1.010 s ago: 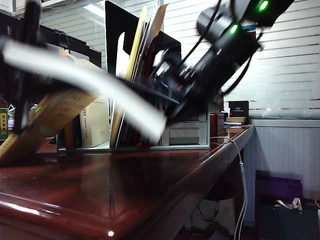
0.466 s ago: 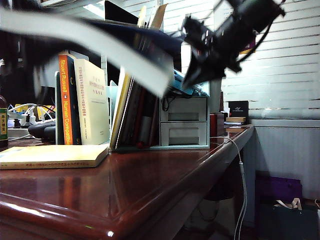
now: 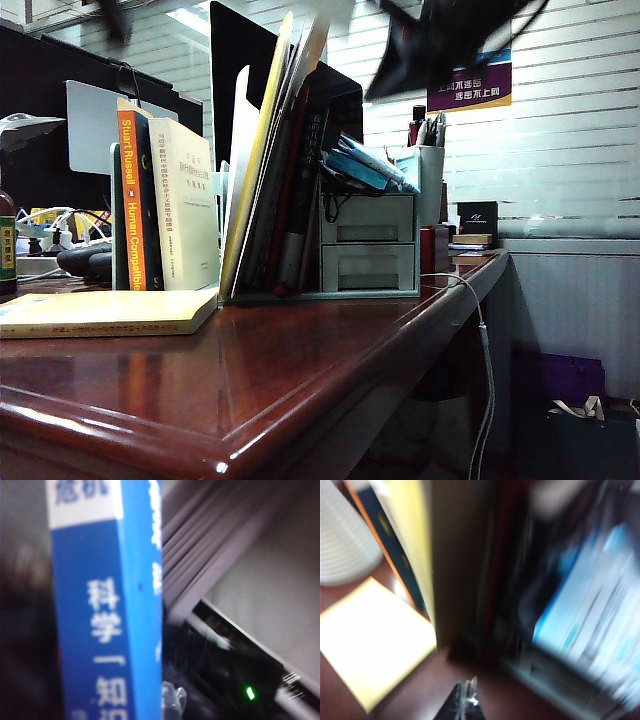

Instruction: Pick up the blue book and put it on the bookshelf.

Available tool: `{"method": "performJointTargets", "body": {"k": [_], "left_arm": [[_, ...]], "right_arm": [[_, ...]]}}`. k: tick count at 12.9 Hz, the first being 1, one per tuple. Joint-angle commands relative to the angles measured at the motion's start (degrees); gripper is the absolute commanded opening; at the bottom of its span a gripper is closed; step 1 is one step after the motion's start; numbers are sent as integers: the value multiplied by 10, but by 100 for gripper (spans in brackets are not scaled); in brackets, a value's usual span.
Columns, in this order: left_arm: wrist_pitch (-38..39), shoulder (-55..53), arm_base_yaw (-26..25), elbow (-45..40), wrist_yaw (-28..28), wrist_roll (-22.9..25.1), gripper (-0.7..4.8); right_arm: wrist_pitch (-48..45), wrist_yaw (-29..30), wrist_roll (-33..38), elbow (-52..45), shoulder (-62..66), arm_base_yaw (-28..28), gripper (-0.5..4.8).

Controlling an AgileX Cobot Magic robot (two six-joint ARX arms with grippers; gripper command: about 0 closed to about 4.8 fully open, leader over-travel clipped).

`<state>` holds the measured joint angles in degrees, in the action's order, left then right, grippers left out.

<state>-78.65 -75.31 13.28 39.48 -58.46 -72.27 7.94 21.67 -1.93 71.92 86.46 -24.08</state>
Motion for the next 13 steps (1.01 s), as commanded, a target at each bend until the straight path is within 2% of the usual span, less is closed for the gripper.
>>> {"method": "performJointTargets", "body": {"k": [1, 3, 4, 7, 8, 9, 10, 11, 13], "left_arm": [[-29, 7, -2, 97, 70, 97, -6], [27, 7, -30, 156, 103, 163, -6], [63, 7, -37, 180, 139, 205, -6], [169, 7, -51, 225, 295, 326, -6], [214, 7, -40, 234, 363, 377, -6], [263, 7, -21, 239, 435, 457, -6], [288, 7, -3, 240, 483, 506, -6], [322, 5, 41, 240, 594, 582, -6], [336, -1, 79, 240, 702, 658, -6]], "right_arm": [[-23, 0, 0, 4, -44, 0, -1], [-27, -1, 0, 4, -69, 0, -1], [-26, 0, 0, 5, -81, 0, -1], [-24, 12, 0, 5, -101, 0, -1], [-24, 12, 0, 5, -104, 0, -1], [-25, 14, 1, 5, -109, 0, -1], [-24, 17, 2, 5, -111, 0, -1], [-24, 27, 4, 5, -111, 0, -1], [-25, 29, 4, 5, -115, 0, -1]]}}
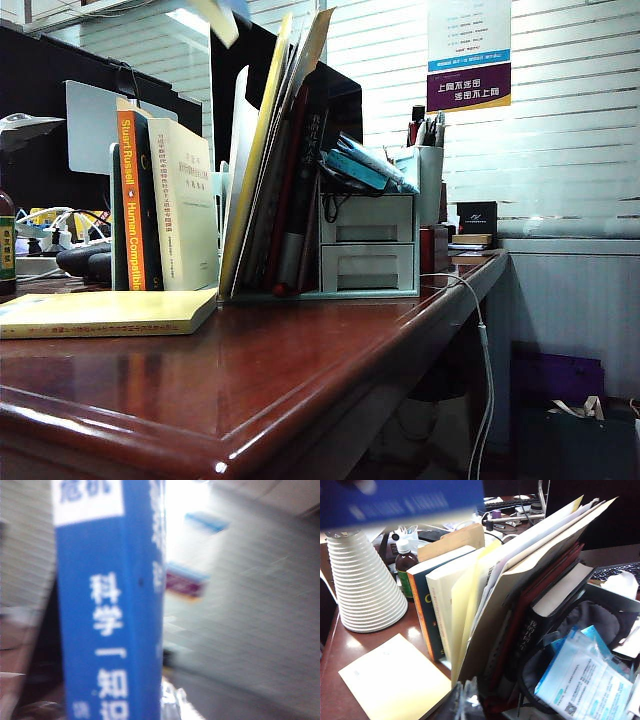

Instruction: Pick up the blue book and put it on the bookshelf.

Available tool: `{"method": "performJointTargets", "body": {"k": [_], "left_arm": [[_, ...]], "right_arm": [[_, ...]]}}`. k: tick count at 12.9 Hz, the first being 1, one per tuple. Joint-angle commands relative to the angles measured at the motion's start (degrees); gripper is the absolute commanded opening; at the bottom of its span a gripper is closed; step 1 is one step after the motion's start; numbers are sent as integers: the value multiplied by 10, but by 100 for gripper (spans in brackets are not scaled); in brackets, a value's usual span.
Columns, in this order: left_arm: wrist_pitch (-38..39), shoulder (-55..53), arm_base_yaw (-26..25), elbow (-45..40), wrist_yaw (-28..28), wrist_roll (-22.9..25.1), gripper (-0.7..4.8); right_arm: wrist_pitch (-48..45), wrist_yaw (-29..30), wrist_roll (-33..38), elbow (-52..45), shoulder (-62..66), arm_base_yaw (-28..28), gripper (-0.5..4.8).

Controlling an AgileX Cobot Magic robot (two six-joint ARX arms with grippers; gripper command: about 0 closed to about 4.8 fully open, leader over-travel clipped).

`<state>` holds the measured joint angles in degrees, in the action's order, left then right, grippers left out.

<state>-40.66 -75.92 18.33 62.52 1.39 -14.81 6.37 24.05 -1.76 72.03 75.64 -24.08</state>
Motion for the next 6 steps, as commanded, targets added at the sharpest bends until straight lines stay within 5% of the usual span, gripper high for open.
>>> {"method": "performJointTargets", "body": {"k": [1, 6], "left_arm": [[-43, 1, 37, 9, 139, 105, -6], [-93, -93, 36, 10, 182, 82, -6]], "right_arm": [[-10, 16, 2, 4, -7, 0, -1], [-11, 31, 5, 4, -9, -1, -1]]}}
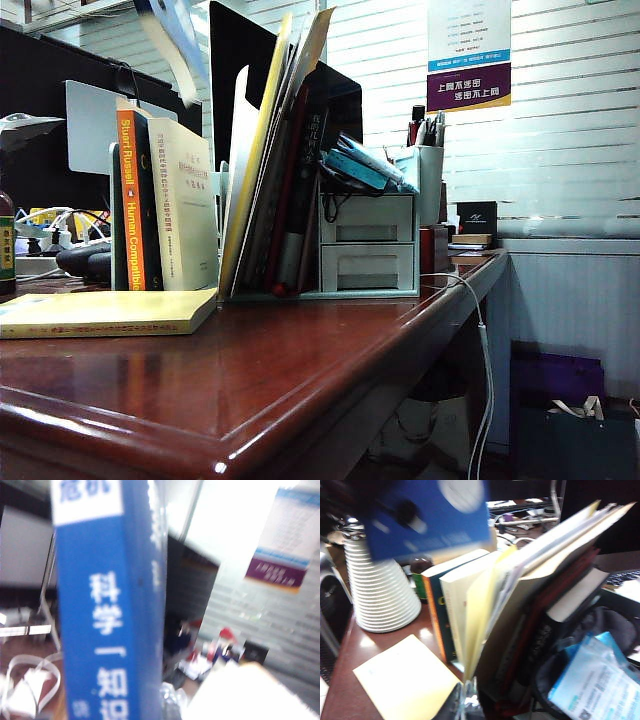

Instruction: Pick up the blue book and put it on the bookshelf.

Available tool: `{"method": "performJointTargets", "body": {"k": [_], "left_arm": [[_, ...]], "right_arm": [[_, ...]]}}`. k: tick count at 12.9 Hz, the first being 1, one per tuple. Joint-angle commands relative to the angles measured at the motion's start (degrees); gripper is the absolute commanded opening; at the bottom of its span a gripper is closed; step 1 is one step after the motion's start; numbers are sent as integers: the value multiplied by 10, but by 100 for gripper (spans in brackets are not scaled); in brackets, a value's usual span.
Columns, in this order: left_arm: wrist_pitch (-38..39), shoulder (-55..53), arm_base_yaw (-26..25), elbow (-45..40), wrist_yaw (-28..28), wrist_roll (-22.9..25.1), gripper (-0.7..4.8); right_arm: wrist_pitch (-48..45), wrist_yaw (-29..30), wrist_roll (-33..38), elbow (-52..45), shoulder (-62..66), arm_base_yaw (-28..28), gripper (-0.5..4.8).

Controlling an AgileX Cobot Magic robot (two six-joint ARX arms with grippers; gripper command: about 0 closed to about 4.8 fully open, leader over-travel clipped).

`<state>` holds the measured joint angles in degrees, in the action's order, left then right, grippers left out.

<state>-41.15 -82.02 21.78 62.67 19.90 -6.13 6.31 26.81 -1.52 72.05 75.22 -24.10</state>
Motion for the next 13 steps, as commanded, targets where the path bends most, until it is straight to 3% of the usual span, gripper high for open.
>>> {"method": "performJointTargets", "body": {"k": [1, 5, 7, 10, 11, 13], "left_arm": [[-92, -43, 2, 9, 7, -5, -6], [-100, -170, 1, 69, 24, 2, -6], [-100, -227, 0, 108, 41, 30, -6], [-156, -233, 0, 112, 73, 35, -6], [-213, -230, 0, 112, 69, 78, -6], [-198, -223, 0, 112, 69, 91, -6]], "right_arm": [[-10, 4, 2, 3, -5, 0, -1], [-10, 19, 2, 3, -5, 0, -1], [-10, 30, 2, 3, -5, 0, -1], [-10, 29, 2, 3, -5, 0, -1], [-10, 29, 2, 3, -5, 0, -1], [-10, 29, 2, 3, -5, 0, -1]]}}
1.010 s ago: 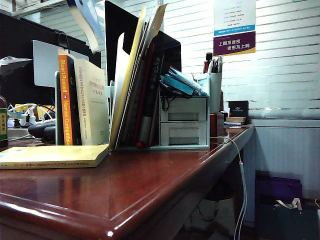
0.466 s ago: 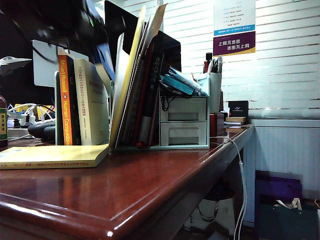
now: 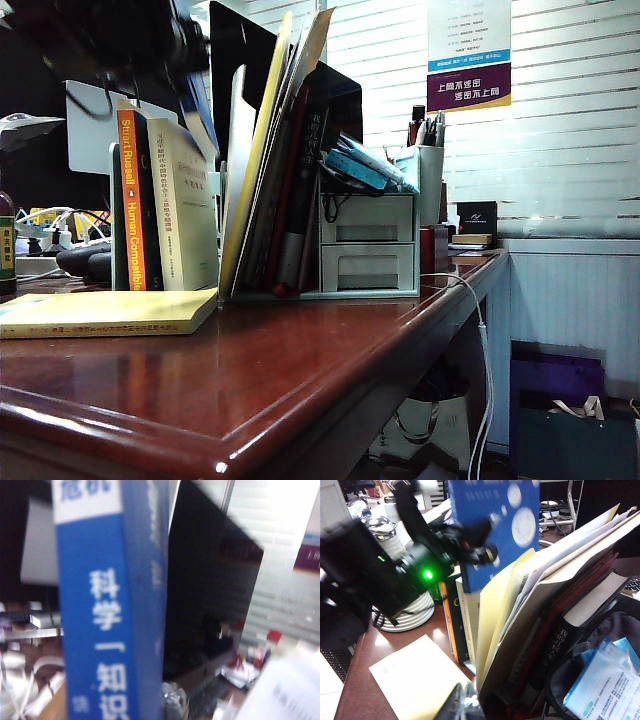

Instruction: Pick up the blue book and put it on the bookshelf.

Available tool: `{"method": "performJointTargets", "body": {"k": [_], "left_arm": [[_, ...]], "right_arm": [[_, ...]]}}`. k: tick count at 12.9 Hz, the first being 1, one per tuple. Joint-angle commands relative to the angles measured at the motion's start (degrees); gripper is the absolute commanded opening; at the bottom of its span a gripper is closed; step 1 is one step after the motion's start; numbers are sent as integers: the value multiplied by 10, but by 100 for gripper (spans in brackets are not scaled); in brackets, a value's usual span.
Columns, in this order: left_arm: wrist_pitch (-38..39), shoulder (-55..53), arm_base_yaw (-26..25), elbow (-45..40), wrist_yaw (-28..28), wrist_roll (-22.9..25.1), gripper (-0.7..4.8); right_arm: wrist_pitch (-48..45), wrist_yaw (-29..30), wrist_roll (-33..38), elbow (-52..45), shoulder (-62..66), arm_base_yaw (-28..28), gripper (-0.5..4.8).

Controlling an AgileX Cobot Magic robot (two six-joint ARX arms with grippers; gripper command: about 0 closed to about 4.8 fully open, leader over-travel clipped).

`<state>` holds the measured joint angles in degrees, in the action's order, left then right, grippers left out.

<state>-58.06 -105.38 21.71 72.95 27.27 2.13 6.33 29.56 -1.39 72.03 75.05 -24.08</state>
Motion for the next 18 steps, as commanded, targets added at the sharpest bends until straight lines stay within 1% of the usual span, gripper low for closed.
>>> {"method": "performJointTargets", "body": {"k": [1, 3, 6, 8, 9, 10, 14, 16, 18], "left_arm": [[-12, 10, 1, 9, -7, 5, -6], [25, 10, 1, 9, -20, -20, -6], [66, 3, -5, 11, -18, -23, -6], [74, -10, -9, 11, -19, -46, 0], [82, -15, -10, 11, -25, -57, 53], [100, -18, -10, 11, -28, -58, 147], [113, -18, -9, 11, -29, -58, 148], [101, -16, -9, 11, -29, -55, 148], [88, 12, -9, 11, -28, -36, 193]], "right_arm": [[-10, 2, 1, 4, -3, 0, -1], [-10, 3, 1, 4, -4, 0, -1], [-10, 6, 2, 4, -14, 0, -1], [-10, 6, 2, 4, -18, 0, -1], [-10, 6, 2, 4, -18, 0, -1], [-10, 6, 2, 4, -18, 0, -1], [-11, 6, 2, 4, -18, 0, -1], [-11, 6, 1, 4, -18, 0, -1], [-11, 6, 1, 4, -18, 0, -1]]}}
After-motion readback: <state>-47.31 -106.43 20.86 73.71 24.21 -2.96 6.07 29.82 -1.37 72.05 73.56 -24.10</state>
